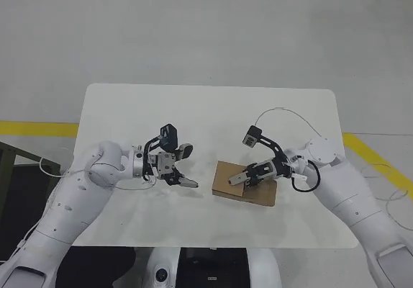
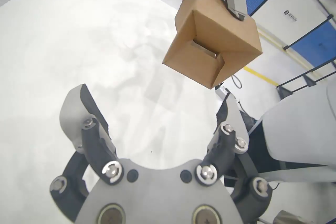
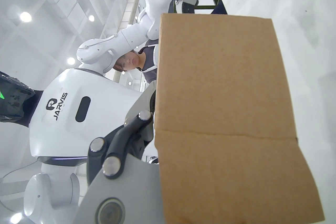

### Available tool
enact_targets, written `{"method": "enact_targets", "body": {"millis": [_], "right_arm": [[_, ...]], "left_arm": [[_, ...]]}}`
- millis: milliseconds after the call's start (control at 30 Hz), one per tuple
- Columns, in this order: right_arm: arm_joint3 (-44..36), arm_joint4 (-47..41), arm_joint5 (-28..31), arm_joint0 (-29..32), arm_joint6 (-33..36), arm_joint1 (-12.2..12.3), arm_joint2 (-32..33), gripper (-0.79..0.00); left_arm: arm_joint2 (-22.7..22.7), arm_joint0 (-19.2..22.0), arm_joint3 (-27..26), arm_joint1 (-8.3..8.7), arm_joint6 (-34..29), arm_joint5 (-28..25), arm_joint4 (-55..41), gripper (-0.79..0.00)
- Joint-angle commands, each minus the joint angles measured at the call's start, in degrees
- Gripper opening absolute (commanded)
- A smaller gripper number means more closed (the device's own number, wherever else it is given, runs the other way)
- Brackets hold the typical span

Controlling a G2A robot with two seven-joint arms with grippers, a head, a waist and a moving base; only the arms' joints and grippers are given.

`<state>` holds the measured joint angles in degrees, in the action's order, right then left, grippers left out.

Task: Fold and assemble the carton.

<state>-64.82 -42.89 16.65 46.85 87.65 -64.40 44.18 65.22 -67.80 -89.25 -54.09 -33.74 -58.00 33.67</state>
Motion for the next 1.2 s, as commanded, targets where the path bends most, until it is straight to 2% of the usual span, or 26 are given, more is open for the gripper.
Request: {"method": "enact_targets", "body": {"millis": [0, 133, 367, 700, 800, 867, 1033, 1167], "right_arm": [[1.13, 1.19, 0.72, -0.72, -0.72, -0.49, -1.06, -0.785], [4.04, 3.2, 2.57, -2.34, -2.56, -1.89, -4.16, -0.785], [8.58, 4.56, 5.1, -5.82, -5.09, -4.37, -8.97, -0.785], [8.58, 4.56, 5.1, -5.82, -5.09, -4.37, -8.97, -0.785], [8.58, 4.56, 5.1, -5.82, -5.09, -4.37, -8.97, -0.785], [8.34, 5.92, 4.93, -5.05, -6.02, -4.34, -9.17, -0.785], [8.31, 7.21, 5.16, -5.17, -5.17, -4.75, -9.65, -0.785], [8.93, 6.64, 5.95, -5.97, -5.95, -5.58, -10.8, -0.785]], "left_arm": [[-0.73, -0.09, -0.95, 0.65, 2.53, -0.01, 4.08, 0.0], [-1.4, -0.18, -3.05, 2.44, 11.05, -0.01, 13.08, 0.0], [-1.4, -0.18, -3.05, 2.44, 11.05, -0.01, 13.08, 0.0], [-1.4, -0.18, -3.05, 2.44, 11.05, -0.01, 13.08, 0.0], [-1.39, -0.48, -3.29, 2.33, 11.83, 2.09, 14.02, 0.0], [-1.7, -0.3, -2.58, 2.22, 12.89, 1.64, 15.21, 0.0], [-2.23, -0.2, 1.11, 1.74, 19.3, 0.21, 19.21, 0.0], [-2.63, -0.87, 3.66, 1.34, 26.86, -0.01, 24.7, 0.0]]}}
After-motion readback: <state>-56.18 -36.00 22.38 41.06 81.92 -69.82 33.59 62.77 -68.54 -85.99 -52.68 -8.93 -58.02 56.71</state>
